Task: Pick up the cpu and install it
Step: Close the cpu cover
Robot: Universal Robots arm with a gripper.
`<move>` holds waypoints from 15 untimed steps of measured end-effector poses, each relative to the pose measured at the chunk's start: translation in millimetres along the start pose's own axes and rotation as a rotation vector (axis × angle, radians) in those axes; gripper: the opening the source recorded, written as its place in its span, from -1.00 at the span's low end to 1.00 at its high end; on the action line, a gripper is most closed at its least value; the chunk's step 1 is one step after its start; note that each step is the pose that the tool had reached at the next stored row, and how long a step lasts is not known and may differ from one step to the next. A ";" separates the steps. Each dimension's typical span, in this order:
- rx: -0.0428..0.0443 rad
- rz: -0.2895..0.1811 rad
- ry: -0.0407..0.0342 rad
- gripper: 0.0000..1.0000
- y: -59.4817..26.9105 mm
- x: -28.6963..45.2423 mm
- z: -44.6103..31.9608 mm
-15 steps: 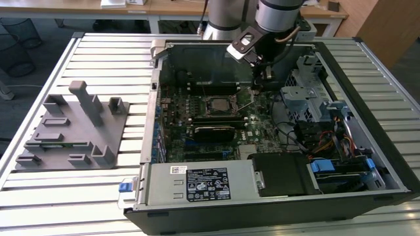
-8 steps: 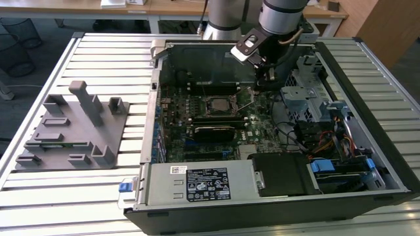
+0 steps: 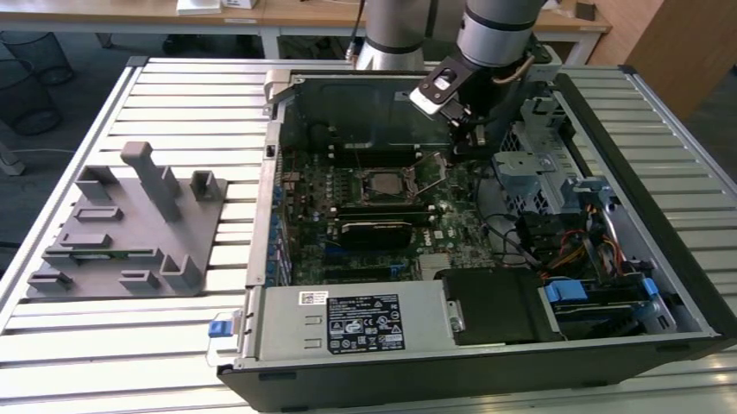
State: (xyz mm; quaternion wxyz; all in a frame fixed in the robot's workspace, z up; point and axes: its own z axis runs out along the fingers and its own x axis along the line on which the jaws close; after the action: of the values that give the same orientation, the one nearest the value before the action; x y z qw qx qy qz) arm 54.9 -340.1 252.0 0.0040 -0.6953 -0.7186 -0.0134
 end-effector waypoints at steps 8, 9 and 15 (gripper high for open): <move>0.0001 -0.004 -0.0001 -0.79 5.5 0.1 8.1; 0.0001 -0.004 -0.0001 -0.79 5.3 0.0 9.1; 0.0002 -0.005 -0.0001 -0.79 -6.0 0.4 10.1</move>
State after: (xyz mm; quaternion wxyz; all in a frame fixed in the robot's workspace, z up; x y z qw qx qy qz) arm 49.0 -339.6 241.8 0.0040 -0.6934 -0.7204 -0.0133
